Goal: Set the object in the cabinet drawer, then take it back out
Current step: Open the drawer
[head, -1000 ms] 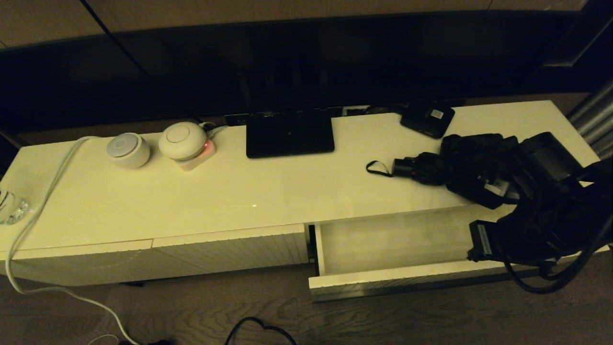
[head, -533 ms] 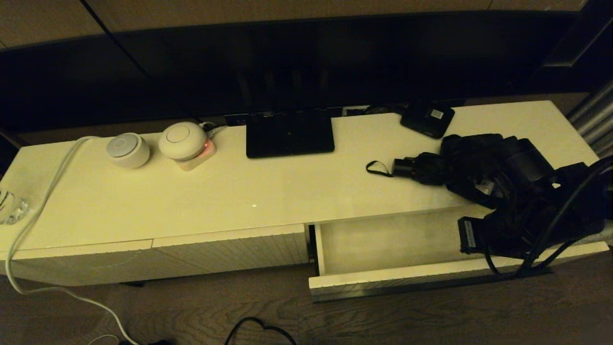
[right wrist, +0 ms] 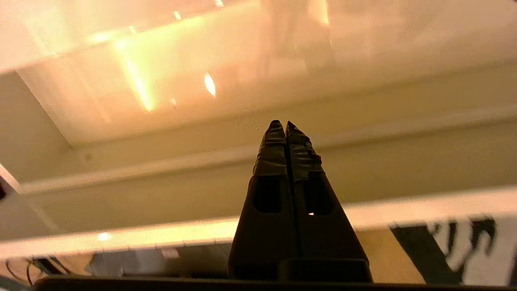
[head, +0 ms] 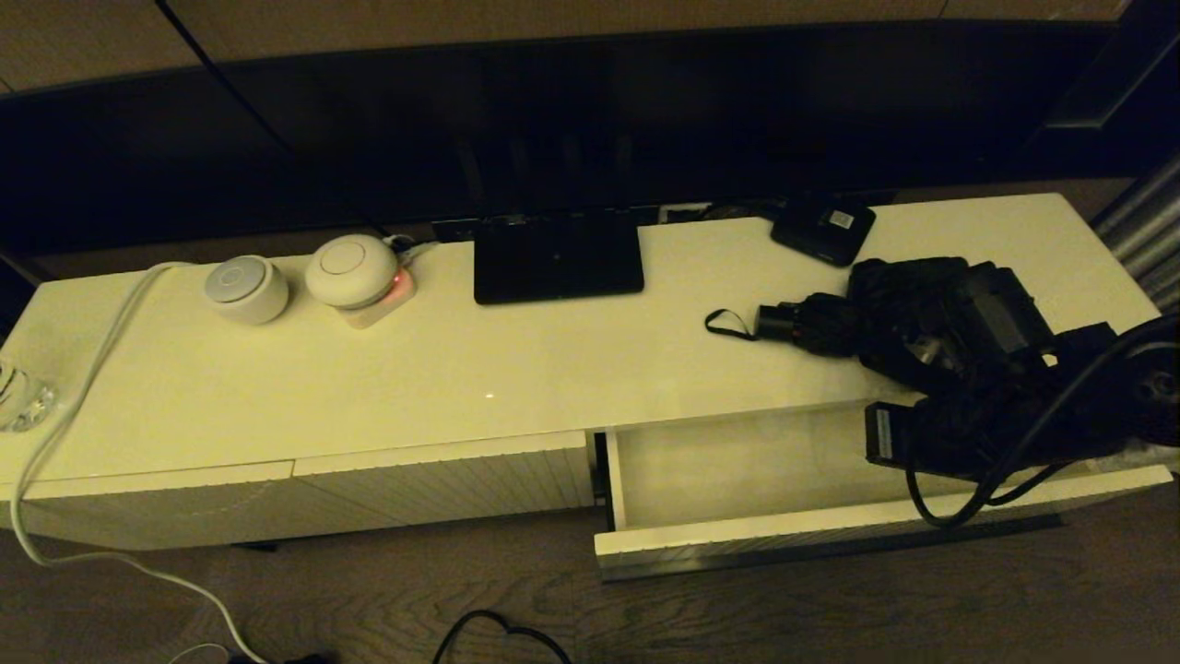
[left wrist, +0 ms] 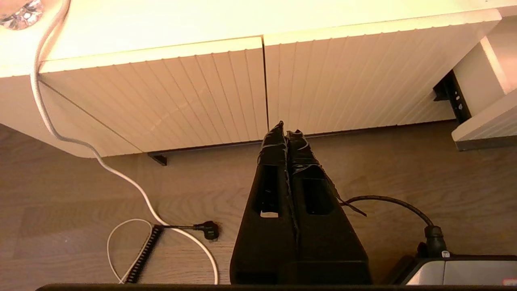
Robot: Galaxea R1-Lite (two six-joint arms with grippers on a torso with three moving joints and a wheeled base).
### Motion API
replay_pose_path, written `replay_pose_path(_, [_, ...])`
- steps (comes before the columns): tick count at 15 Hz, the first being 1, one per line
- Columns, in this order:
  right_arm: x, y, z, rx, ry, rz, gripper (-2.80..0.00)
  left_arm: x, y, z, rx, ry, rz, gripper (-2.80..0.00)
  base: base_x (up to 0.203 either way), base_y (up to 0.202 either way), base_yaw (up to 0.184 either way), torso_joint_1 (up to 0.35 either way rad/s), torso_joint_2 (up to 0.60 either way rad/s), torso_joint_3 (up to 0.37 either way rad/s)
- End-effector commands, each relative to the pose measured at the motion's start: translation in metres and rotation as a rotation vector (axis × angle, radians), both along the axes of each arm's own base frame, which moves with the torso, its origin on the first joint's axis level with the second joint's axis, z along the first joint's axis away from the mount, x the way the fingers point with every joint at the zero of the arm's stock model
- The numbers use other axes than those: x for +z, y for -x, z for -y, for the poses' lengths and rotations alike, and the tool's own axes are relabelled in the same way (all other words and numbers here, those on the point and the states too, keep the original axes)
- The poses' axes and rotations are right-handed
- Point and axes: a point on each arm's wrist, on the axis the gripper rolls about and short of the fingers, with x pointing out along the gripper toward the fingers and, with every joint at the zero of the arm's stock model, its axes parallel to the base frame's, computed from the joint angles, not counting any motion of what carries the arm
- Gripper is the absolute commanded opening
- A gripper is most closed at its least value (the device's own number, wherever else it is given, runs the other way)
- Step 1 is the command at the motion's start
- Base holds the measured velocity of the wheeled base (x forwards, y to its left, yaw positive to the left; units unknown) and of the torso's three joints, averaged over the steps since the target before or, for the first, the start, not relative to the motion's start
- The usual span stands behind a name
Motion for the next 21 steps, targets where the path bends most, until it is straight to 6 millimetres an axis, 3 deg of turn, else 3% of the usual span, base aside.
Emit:
replay_pose_path(1, [-0.01, -0.004, -0.002, -0.002, -0.007, 0.034, -2.8, -0.001, 0.0, 0.0, 0.001, 0.0, -0.003, -2.8, 0.0, 0.0, 0.0, 0.0, 0.0, 0.0])
replay_pose_path(8, [-0.024, -0.009, -0.005, -0.012, 0.001, 0.07, -2.8, -0.001, 0.0, 0.0, 0.001, 0.0, -0.003, -2.8, 0.0, 0.0, 0.0, 0.0, 0.0, 0.0])
replay_pose_path(21, [-0.044, 0.0, -0.002, 0.069, 0.124, -0.095, -2.8, -0.001, 0.0, 0.0, 0.001, 0.0, -0.003, -2.8, 0.0, 0.0, 0.0, 0.0, 0.0, 0.0])
